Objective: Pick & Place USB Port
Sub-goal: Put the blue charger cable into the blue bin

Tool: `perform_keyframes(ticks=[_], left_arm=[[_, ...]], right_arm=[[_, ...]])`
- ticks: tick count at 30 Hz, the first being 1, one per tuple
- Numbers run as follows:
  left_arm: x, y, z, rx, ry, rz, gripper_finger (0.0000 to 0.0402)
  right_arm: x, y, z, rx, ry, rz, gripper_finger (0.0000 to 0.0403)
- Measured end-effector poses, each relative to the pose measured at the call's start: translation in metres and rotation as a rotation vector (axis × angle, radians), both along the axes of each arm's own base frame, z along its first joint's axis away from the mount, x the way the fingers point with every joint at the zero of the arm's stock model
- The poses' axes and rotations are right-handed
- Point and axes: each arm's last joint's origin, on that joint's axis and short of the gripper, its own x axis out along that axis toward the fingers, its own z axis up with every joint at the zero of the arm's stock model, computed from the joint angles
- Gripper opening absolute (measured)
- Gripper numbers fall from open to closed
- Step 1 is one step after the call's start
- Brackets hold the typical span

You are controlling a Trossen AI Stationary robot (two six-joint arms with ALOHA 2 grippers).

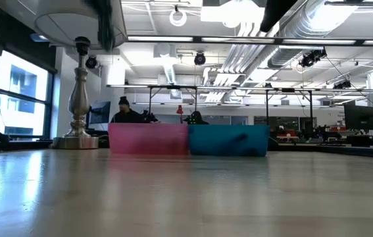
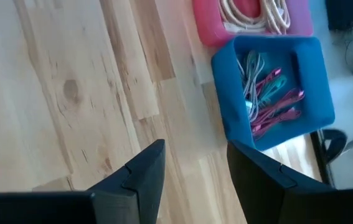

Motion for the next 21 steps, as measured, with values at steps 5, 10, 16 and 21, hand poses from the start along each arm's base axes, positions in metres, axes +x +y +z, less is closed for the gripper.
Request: perform_keyframes(ticks=[5, 10, 16, 21], left_arm=[[-0.037, -0.002, 0.055, -0.201, -0.381, -0.026, 0.0015], [-0.062, 0.005, 0.072, -0.354, -0.655, -0.158, 0.0015], [-0.074, 0.014, 0.054, -0.458, -0.932, -0.276, 0.0015], [-0.082, 0.018, 0.024, -0.500, -1.134, -0.372, 0.0015]], right_arm=[[0.003, 0.008, 0.002, -0.074, -0.028, 0.108, 0.0165], [0.015, 0.016, 0.007, -0.180, -0.126, 0.228, 0.0165], [0.025, 0.032, 0.015, -0.276, -0.196, 0.390, 0.0165], [0.030, 0.047, 0.022, -0.297, -0.259, 0.500, 0.0165]])
